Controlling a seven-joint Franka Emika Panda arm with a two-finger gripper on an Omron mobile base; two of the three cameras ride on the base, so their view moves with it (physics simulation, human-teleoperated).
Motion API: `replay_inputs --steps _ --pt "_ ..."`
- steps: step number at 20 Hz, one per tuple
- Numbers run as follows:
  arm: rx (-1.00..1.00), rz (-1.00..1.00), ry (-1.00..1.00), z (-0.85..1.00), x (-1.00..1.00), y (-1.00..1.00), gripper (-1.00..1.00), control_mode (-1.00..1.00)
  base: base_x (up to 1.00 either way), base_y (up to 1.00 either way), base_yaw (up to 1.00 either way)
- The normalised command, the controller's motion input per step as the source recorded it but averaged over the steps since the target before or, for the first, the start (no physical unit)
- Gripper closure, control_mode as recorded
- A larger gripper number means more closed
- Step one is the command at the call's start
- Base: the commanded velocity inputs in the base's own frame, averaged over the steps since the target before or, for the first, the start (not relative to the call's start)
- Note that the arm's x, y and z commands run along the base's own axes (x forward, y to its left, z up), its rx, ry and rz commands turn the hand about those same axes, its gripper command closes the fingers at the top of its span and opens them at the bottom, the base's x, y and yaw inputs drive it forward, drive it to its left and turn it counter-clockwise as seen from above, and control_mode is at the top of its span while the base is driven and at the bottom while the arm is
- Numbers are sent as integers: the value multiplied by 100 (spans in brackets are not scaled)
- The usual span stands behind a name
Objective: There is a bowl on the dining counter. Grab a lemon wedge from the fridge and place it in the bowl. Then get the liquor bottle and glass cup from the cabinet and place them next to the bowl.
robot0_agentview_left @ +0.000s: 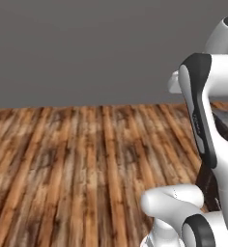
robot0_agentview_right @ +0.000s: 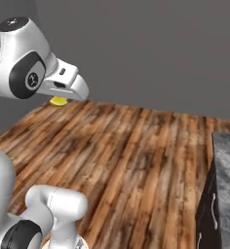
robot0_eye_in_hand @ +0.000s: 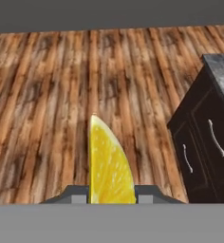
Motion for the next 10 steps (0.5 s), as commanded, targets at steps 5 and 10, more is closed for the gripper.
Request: replay_inputs --steps 5,10 --pt "0 0 0 0 0 0 100 100 100 36 -30" --pt "0 0 0 0 0 0 100 100 100 33 -33"
